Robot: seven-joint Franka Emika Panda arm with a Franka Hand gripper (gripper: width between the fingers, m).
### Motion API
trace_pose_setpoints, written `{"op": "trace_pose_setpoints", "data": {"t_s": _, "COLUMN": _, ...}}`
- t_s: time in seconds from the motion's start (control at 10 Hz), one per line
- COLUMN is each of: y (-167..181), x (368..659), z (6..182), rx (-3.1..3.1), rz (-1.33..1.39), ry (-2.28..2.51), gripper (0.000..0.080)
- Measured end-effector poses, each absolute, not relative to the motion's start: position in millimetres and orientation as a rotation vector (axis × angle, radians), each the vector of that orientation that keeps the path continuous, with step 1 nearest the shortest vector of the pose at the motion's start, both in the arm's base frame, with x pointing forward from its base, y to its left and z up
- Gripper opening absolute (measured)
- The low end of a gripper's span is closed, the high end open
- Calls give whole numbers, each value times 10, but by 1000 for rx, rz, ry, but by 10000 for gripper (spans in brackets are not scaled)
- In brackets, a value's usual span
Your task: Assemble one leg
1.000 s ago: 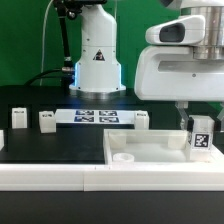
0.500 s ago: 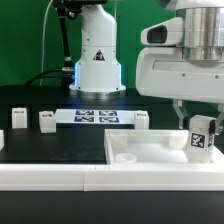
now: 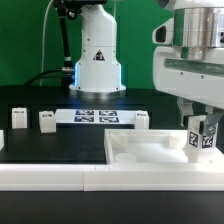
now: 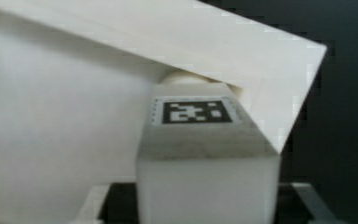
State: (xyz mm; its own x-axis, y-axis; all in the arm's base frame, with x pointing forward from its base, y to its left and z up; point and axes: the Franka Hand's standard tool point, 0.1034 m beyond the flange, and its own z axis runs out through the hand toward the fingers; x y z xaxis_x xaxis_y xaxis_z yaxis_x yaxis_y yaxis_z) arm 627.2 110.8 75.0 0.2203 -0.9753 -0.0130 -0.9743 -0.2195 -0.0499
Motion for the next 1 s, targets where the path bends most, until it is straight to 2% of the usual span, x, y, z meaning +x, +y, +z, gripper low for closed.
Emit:
{"op": "trace_pose_setpoints", "data": {"t_s": 0.6, "y": 1101, "x": 6264, "z": 743, "rx": -2258, "rz": -3, "ry": 2098, "gripper": 296}}
{"op": "trace_pose_setpoints", "data": {"t_s": 0.7, "y": 1102, "x": 6263, "z": 742, "rx": -2291, "rz": -4, "ry": 2062, "gripper": 514}}
{"op": "trace_pose_setpoints", "data": {"t_s": 0.8, "y": 1125, "x": 6258, "z": 739, "rx": -2312, "rz": -3, "ry": 2037, "gripper": 514}}
{"op": "trace_pose_setpoints", "data": {"t_s": 0.9, "y": 1137, "x": 6254, "z": 734, "rx": -2381, "rz": -6, "ry": 1959, "gripper": 621}}
{"op": "trace_pose_setpoints", "data": {"t_s": 1.0, "y": 1136, "x": 6252, "z": 727, "rx": -2502, "rz": -11, "ry": 1805, "gripper": 641}}
